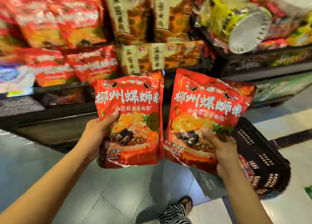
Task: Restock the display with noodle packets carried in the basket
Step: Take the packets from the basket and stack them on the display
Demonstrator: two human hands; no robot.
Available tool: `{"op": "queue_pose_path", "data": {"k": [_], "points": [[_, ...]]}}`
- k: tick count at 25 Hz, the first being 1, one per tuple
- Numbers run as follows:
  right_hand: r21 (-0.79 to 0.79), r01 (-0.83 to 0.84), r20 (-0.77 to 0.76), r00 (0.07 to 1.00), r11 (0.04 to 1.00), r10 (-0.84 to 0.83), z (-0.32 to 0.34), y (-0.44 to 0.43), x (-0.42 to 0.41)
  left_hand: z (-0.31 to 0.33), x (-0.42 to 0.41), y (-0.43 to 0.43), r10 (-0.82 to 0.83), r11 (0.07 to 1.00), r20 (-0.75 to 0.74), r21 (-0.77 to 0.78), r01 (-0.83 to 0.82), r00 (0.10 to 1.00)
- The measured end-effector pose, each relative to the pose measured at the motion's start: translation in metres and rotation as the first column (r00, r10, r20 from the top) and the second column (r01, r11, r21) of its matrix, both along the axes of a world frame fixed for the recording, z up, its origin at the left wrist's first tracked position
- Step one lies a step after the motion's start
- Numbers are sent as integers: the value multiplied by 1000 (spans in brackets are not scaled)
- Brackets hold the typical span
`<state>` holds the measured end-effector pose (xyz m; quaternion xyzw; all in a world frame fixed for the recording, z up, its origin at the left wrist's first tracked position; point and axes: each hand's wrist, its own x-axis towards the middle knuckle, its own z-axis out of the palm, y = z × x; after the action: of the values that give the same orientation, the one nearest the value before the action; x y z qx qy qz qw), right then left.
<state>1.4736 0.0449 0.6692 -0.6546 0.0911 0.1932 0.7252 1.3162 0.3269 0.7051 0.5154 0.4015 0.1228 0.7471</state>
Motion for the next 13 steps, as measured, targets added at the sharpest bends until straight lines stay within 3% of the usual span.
{"op": "queue_pose_path", "data": {"k": [4, 8, 13], "points": [[57, -71, -59, 996, 996, 74, 3, 64, -84, 13, -109, 53, 20, 1000, 25, 8, -20, 999], [133, -158, -61, 984, 978, 167, 13, 127, -148, 29, -199, 107, 153, 988, 33, -3, -153, 988], [125, -239, -34, 969, 963, 244, 30, 192, -176, 35, -244, 167, 279, 959, 81, 16, -282, 957]]}}
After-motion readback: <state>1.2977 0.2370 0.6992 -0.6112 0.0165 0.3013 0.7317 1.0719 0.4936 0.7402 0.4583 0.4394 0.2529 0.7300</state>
